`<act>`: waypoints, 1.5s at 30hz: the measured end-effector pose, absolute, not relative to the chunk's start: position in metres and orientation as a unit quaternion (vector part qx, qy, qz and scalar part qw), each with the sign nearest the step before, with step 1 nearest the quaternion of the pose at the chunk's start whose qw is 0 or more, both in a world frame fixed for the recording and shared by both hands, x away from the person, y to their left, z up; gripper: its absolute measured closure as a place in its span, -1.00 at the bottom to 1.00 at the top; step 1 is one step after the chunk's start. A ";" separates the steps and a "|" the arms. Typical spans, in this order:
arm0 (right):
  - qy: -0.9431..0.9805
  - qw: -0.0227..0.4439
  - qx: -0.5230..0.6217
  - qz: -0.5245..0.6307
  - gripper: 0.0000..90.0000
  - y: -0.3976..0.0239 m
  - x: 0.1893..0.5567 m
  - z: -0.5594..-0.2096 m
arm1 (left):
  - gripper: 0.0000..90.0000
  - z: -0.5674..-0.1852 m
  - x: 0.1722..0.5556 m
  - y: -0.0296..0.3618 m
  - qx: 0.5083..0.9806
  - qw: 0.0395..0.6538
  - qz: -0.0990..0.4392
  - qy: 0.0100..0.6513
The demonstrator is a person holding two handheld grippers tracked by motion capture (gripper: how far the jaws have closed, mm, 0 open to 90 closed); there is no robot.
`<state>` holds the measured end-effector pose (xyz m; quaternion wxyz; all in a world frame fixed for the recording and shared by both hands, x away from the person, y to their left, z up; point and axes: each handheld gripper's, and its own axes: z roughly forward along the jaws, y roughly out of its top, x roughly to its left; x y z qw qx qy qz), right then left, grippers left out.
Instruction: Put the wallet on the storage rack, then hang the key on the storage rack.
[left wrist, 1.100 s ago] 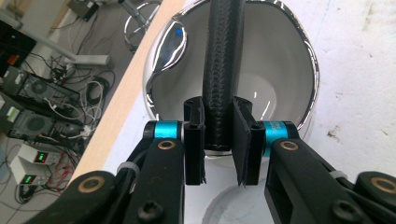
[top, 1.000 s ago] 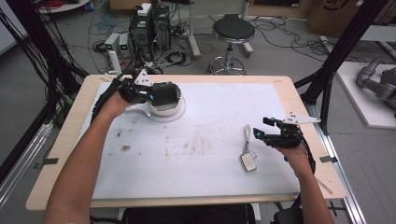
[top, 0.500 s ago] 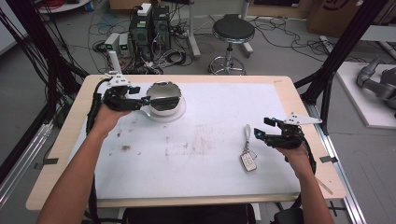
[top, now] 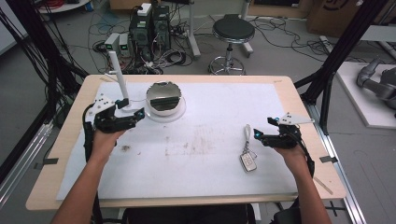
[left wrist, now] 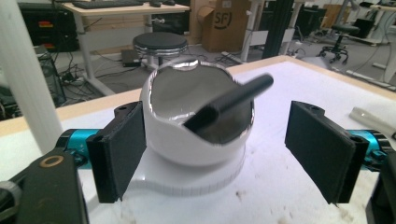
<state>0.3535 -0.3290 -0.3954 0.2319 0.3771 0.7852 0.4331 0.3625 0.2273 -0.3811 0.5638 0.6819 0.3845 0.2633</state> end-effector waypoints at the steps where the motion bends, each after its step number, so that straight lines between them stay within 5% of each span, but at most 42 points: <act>1: 0.785 0.230 0.378 0.432 -0.52 -0.329 0.354 -0.396 | -0.54 -0.385 0.360 0.229 0.681 0.565 0.261 0.386; 37: 0.773 0.215 0.415 0.428 -0.41 -0.326 0.352 -0.405 | -0.53 -0.413 0.340 0.240 0.668 0.556 0.264 0.418; 45: 0.791 0.153 0.434 0.403 -0.08 -0.329 0.356 -0.415 | -0.51 -0.413 0.338 0.244 0.668 0.551 0.264 0.424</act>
